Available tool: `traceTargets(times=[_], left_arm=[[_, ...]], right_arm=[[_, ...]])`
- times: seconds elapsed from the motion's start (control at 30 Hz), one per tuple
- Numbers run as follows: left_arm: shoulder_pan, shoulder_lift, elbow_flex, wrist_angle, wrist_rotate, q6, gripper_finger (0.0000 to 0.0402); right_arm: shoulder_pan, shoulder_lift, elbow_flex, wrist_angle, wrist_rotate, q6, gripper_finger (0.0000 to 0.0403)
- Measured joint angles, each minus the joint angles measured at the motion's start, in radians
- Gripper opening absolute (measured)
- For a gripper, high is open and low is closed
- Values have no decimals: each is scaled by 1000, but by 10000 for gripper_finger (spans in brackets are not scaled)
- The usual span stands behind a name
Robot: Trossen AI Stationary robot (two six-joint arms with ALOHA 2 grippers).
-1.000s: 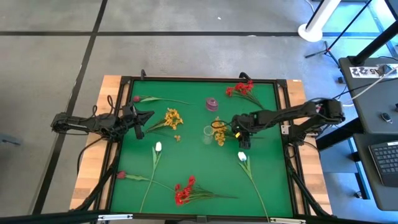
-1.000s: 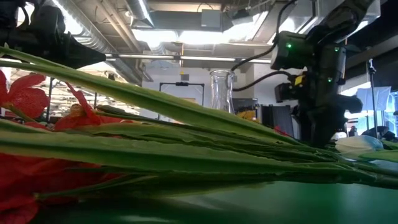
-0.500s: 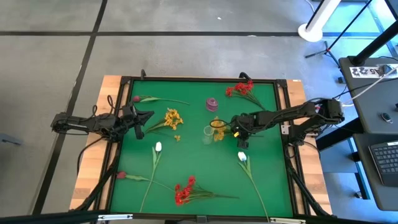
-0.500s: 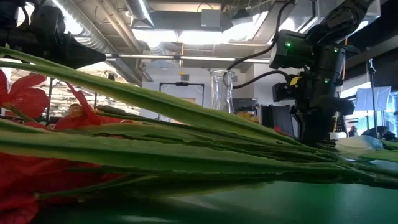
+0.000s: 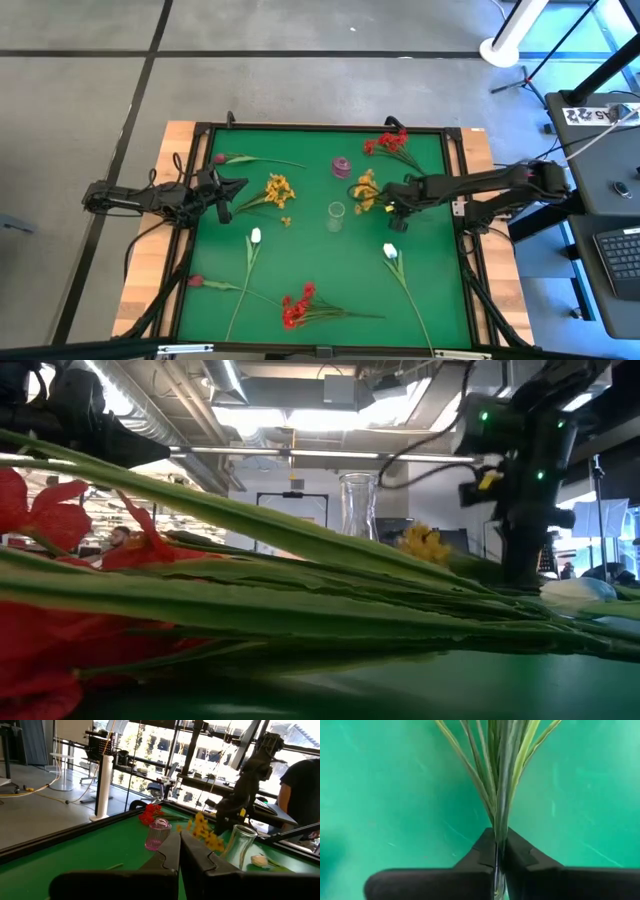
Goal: Sort flowers into vase by color
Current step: Put the right yellow flowers into the transparent vase
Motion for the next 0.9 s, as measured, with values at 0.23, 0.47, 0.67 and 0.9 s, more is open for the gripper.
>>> traceTargets(times=[0.23, 0.47, 0.67, 0.9], left_arm=[[0, 0, 0, 0, 0, 0, 0], [0, 0, 0, 0, 0, 0, 0], [0, 0, 0, 0, 0, 0, 0], [0, 0, 0, 0, 0, 0, 0]], right_arm=[[0, -216, 1, 62, 51, 27, 9], [0, -403, 3, 441, 26, -31, 19], [1, -392, 4, 853, -105, -99, 7], [2, -216, 4, 1221, -211, -163, 17]])
